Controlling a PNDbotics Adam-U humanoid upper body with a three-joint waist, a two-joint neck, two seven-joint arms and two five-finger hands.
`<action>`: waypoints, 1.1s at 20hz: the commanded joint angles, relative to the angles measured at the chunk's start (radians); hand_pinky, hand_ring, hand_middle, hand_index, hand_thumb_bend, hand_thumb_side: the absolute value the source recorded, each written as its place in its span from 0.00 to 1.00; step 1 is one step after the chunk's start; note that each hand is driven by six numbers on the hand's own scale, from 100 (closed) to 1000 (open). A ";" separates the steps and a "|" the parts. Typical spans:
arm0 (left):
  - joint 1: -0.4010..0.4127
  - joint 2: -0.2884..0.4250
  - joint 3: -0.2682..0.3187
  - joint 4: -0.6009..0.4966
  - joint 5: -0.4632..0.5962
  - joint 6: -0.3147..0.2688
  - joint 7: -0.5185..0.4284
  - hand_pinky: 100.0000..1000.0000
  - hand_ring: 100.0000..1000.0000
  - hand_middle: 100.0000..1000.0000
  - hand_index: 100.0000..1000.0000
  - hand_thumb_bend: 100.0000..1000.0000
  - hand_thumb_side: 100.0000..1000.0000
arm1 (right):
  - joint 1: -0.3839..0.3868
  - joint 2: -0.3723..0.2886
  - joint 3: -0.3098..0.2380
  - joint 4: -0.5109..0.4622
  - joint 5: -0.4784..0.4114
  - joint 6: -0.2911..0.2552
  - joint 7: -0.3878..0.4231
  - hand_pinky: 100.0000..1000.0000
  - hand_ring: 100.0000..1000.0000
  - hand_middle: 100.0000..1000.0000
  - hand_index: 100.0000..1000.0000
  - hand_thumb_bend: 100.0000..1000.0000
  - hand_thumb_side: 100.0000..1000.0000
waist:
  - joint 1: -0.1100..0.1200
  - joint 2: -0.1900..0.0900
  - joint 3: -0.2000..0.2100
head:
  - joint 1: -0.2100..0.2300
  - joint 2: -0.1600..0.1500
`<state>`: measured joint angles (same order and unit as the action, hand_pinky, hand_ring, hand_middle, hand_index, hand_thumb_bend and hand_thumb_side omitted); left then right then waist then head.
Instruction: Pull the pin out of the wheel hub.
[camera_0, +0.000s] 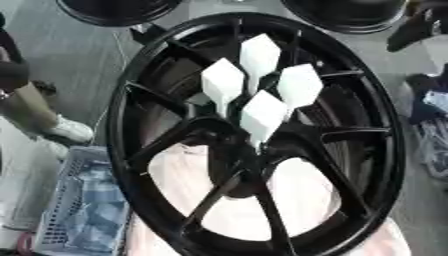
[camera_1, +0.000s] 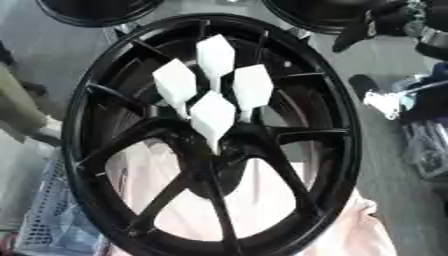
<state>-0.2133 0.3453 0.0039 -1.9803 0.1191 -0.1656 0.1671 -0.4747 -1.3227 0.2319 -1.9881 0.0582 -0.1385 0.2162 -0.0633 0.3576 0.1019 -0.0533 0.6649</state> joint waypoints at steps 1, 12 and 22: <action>-0.012 0.029 0.002 -0.020 0.001 0.000 -0.003 0.77 0.68 0.58 0.74 0.00 0.70 | -0.038 -0.010 -0.002 -0.012 -0.029 0.034 0.048 0.75 0.82 0.75 0.78 0.02 0.28 | 0.000 -0.013 0.002 | 0.001 -0.004; -0.012 0.032 0.002 -0.020 0.001 0.001 0.000 0.77 0.68 0.58 0.74 0.00 0.70 | -0.152 0.053 0.058 -0.012 -0.068 0.205 0.151 0.74 0.84 0.78 0.80 0.19 0.34 | -0.008 -0.012 0.009 | -0.004 0.007; -0.015 0.032 0.001 -0.020 0.003 0.003 -0.001 0.77 0.68 0.58 0.74 0.00 0.70 | -0.225 0.114 0.106 -0.012 -0.057 0.284 0.256 0.75 0.87 0.79 0.84 0.44 0.16 | -0.016 -0.009 0.021 | -0.009 0.023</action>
<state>-0.2185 0.3534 0.0037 -1.9803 0.1220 -0.1638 0.1658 -0.6852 -1.1936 0.3462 -1.9883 -0.0021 0.1375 0.4632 -0.0835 0.3634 0.1238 -0.0592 0.6847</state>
